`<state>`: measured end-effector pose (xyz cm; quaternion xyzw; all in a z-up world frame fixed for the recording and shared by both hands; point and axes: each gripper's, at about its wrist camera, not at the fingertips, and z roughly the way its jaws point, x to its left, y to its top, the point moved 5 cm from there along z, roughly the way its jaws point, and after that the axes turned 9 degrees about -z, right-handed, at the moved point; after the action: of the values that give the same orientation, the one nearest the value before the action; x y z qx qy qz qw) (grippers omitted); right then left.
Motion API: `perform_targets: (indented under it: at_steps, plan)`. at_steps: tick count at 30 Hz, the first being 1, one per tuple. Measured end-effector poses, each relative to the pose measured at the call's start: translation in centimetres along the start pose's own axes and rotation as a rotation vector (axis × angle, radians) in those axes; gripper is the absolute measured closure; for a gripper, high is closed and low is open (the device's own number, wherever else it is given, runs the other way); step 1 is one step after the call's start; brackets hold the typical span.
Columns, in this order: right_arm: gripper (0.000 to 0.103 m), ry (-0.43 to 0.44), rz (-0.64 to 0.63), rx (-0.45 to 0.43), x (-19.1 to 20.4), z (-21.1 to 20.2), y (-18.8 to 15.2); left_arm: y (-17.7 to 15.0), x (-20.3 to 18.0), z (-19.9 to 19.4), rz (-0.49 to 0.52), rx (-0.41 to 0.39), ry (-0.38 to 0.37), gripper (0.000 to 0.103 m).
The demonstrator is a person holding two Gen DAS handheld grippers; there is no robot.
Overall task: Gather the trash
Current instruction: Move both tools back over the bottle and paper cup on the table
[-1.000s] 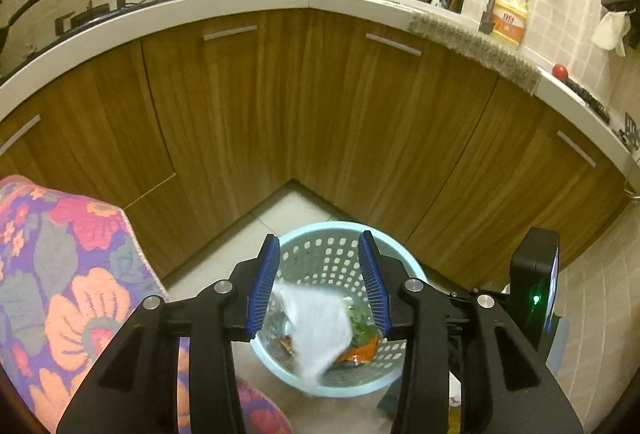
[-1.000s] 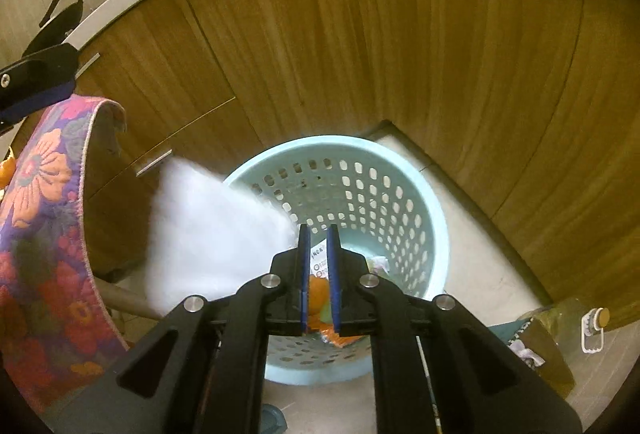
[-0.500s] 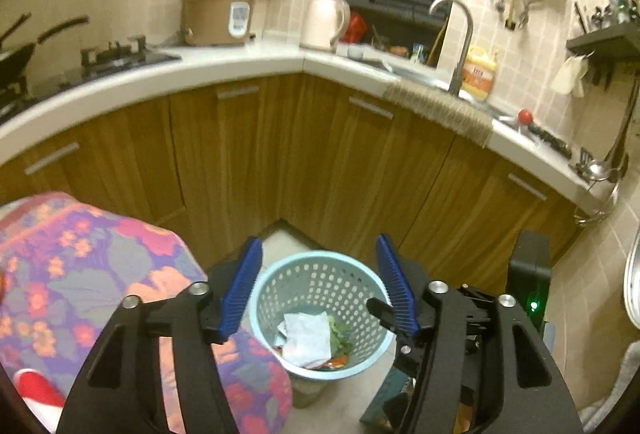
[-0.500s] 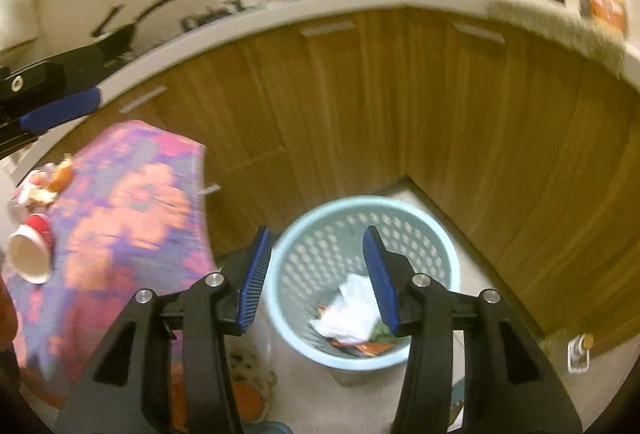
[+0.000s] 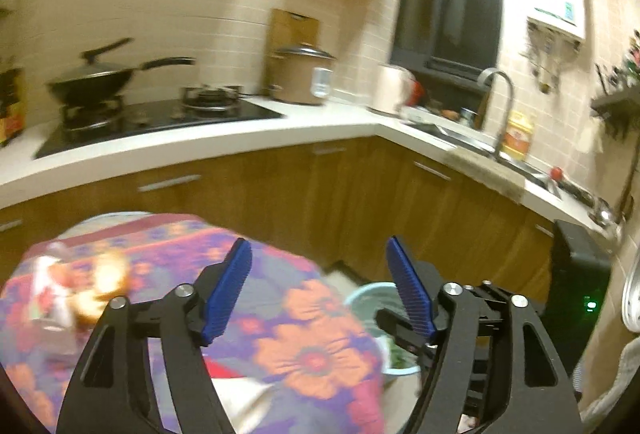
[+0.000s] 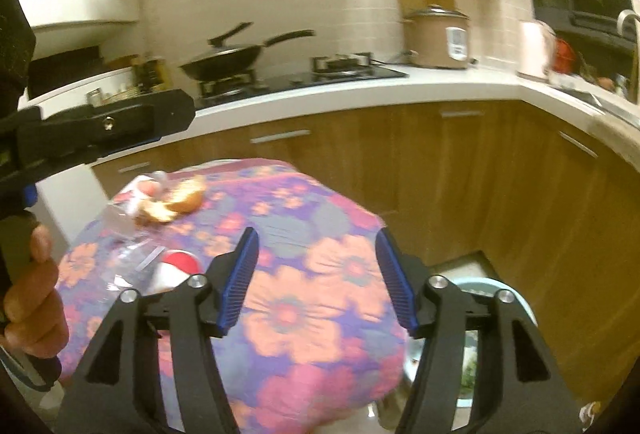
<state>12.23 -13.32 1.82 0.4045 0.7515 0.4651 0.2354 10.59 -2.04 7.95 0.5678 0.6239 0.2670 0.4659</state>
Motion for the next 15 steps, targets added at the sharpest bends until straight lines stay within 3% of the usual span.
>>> perform_targets:
  at_steps: [10, 15]
  plan:
    - [0.027, 0.095, -0.092, 0.057, 9.3, 3.6, 0.2, 0.9, 16.6, -6.8, -0.147, -0.043, 0.253, 0.025]
    - [0.022, 0.110, -0.107, 0.112, 11.2, 5.8, -0.9, 0.3, 22.3, -7.9, -0.237, -0.022, 0.294, 0.025]
